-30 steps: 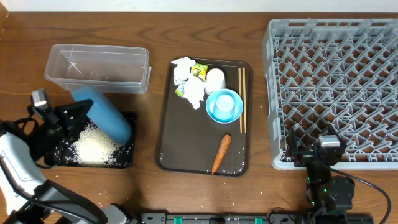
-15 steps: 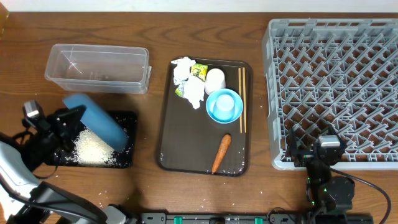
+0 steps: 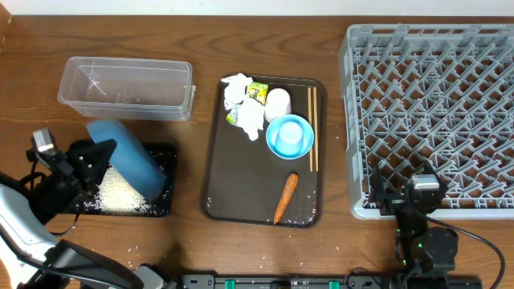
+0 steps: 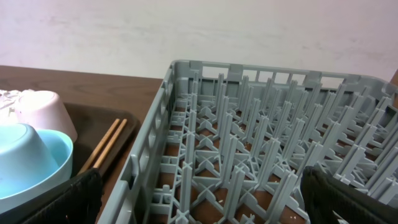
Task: Sort waste into correct bins and load items into the dishwasher rack
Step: 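Carry the emptied blue plate back onto the brown tray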
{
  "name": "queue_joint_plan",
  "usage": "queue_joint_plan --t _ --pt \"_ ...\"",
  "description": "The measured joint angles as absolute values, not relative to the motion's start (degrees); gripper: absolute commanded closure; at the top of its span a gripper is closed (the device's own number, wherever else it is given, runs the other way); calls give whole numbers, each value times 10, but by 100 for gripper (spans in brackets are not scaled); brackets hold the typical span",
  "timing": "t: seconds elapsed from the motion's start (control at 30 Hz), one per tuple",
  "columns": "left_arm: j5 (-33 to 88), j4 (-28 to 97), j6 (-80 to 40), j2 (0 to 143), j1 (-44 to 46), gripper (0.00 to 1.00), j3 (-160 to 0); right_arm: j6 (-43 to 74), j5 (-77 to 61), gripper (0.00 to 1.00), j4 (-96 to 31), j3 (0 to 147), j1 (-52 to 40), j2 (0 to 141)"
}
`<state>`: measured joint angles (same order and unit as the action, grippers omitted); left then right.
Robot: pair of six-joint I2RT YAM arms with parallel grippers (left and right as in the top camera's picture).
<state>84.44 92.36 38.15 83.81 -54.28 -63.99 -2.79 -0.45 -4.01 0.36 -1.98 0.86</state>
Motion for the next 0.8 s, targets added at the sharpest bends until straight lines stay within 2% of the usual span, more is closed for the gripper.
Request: queue_joint_plan --t 0.3,0.8 --pt "821 924 380 781 -506 94 -640 -28 -4 1 -40 4 -20 9" --pt "746 922 380 565 -257 94 -640 -28 -5 1 -40 4 -20 9"
